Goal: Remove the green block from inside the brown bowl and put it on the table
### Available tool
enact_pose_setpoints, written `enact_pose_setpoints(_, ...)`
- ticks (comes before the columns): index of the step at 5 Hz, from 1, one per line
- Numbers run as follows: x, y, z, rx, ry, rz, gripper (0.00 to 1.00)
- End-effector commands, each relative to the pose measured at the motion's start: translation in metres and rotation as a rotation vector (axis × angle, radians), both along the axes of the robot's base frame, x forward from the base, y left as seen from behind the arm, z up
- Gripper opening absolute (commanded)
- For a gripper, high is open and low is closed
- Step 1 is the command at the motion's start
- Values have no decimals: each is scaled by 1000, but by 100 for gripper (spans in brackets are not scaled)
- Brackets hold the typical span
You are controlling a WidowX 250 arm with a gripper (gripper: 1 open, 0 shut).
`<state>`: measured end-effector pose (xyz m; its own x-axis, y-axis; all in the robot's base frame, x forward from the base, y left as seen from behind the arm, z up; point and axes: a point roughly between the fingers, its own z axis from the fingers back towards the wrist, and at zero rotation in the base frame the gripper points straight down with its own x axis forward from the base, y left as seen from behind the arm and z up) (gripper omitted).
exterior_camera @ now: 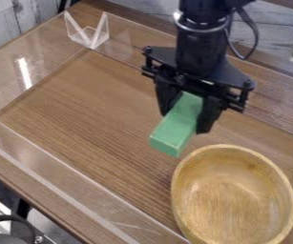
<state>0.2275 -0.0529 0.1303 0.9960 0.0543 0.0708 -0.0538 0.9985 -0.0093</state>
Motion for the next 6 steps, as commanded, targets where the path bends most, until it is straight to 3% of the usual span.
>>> enact_pose_setpoints(1, 2, 6, 12, -10, -53, 9, 0)
enact_pose_setpoints(6, -3, 35, 8, 7, -86, 4, 0)
